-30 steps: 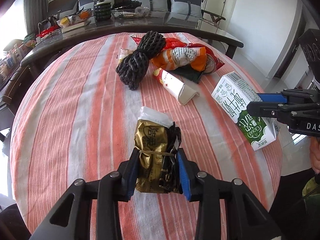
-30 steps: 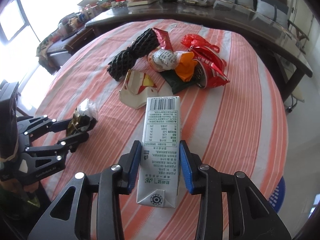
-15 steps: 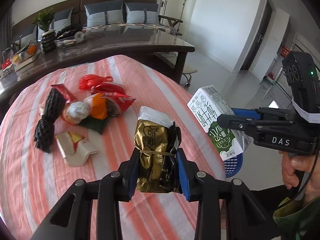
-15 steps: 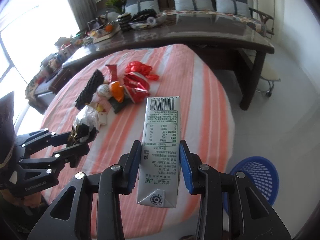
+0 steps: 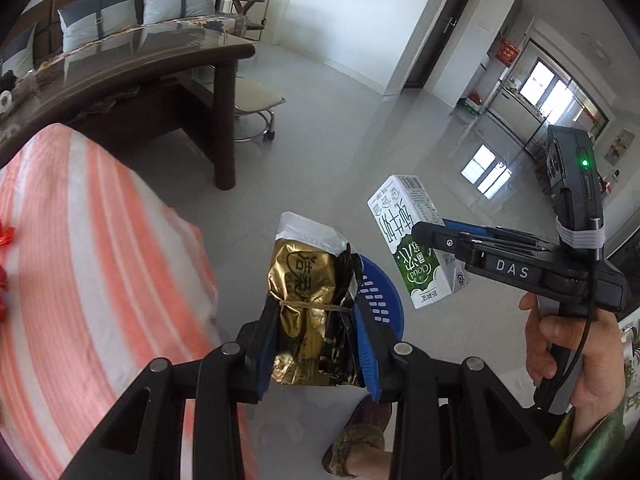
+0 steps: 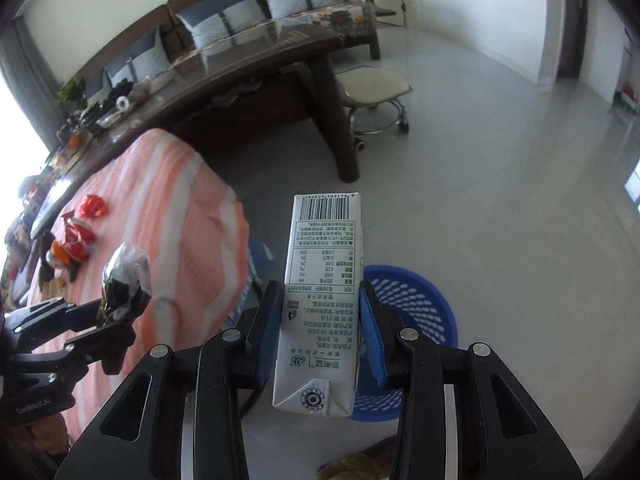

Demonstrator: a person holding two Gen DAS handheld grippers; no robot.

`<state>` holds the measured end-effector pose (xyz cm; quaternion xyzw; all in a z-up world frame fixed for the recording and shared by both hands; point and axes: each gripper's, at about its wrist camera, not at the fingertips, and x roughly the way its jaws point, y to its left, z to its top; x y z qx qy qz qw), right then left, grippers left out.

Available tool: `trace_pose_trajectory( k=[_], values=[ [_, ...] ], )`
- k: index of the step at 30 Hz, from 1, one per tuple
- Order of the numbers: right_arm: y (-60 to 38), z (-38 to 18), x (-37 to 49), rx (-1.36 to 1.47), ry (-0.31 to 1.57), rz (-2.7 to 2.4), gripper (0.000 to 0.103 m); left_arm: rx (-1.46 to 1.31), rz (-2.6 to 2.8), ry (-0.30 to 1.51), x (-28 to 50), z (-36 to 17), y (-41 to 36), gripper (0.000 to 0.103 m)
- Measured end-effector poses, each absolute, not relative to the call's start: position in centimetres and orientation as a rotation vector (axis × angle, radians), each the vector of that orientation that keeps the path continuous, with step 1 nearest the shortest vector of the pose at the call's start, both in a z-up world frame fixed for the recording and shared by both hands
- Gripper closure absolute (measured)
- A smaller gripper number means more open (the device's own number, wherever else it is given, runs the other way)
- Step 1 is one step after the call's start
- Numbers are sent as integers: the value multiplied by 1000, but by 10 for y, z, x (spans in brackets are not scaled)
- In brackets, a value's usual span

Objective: Collect trash
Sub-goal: 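Carry the wrapper and carton over the blue basket and open both tools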

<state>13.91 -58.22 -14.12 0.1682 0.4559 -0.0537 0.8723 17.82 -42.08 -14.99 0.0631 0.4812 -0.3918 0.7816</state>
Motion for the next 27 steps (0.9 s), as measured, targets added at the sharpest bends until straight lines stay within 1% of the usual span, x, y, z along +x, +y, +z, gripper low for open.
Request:
trace_pose_trajectory(
  k=[6,11,27],
  values=[
    [-618,-170,130,392,979,-146,64,156,-871,1095,185,-194,-475,67],
    [-640,-175,128,432,965,-158,64,158,-870,1133,192,-221,-492,67],
    [-656,-192,130,486,996,-185,64,190,-873,1139,189,-237,-511,64]
  ],
)
